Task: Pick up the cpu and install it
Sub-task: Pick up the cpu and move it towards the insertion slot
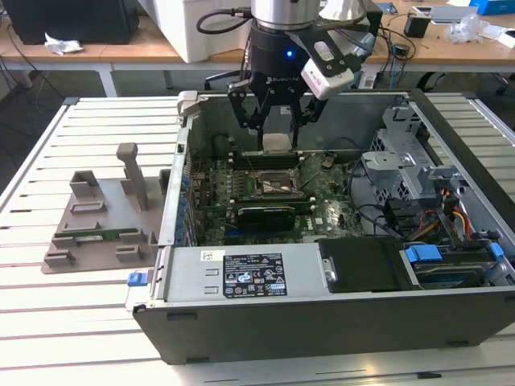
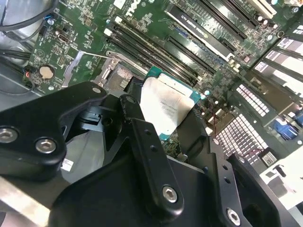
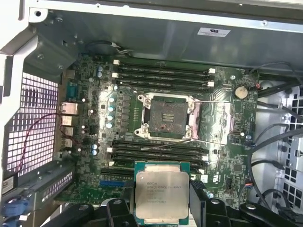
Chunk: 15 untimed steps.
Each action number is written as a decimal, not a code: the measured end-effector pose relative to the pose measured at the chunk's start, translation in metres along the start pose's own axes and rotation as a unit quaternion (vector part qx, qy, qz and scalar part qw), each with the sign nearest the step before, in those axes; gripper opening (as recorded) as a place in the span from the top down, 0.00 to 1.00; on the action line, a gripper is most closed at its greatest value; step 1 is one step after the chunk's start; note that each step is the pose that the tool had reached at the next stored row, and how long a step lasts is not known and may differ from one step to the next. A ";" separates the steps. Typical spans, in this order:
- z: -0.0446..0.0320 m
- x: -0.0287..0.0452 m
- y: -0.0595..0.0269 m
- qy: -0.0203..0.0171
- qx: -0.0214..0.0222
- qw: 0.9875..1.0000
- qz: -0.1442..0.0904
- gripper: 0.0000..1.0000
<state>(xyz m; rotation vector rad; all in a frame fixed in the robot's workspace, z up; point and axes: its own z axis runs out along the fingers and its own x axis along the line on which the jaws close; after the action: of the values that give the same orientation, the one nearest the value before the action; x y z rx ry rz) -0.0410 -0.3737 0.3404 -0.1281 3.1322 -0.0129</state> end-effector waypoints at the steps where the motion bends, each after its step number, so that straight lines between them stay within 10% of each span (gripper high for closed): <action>1: 0.0043 -0.0001 0.0000 0.000 0.000 1.000 0.000 0.45; 15: 0.0377 -0.0006 0.0003 0.000 0.000 1.000 0.000 0.45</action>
<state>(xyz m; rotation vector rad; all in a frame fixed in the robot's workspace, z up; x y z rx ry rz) -0.0402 -0.3737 0.3027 -0.1282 3.1329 -0.0136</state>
